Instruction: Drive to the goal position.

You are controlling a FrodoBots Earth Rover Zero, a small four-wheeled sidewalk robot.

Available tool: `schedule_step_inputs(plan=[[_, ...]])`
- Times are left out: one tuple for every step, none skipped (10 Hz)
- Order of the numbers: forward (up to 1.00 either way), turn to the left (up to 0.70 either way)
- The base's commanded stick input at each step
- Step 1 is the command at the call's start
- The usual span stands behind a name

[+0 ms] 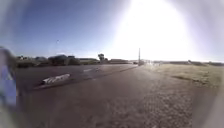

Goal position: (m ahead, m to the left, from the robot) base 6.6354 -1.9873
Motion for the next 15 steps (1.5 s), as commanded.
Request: schedule_step_inputs(plan=[[0.70,0.00],[0.70,0.00],[0.70,0.00],[0.70,0.00],[0.70,0.00],[0.70,0.00],[0.70,0.00],[0.70,0.00],[0.70,0.00],[0.70,-0.01],[0.70,-0.13],[0.70,-0.25],[0.70,-0.35],[0.70,-0.35],[0.70,-0.33]])
